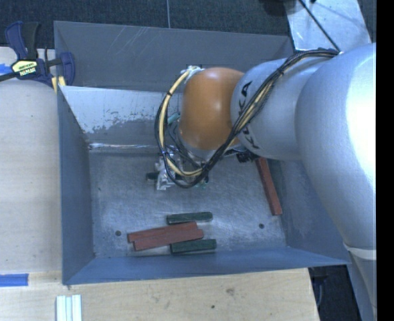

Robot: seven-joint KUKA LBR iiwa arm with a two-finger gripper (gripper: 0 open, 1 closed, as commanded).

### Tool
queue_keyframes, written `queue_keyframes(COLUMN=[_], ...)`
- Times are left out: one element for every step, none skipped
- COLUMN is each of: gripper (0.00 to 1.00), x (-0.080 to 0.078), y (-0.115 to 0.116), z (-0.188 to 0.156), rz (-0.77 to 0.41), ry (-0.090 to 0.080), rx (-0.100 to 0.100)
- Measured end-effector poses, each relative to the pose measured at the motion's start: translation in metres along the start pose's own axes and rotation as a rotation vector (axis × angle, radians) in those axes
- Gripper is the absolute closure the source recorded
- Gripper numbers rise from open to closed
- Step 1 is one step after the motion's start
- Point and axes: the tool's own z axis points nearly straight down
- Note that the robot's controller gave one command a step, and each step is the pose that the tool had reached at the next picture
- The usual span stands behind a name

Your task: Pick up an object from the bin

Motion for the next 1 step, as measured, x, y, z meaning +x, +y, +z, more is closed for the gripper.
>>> queue_keyframes(gripper=[1.0], x=[0.0], y=[0.0], z=[0.0], rz=[0.0], ry=[0.0], rx=[0.0])
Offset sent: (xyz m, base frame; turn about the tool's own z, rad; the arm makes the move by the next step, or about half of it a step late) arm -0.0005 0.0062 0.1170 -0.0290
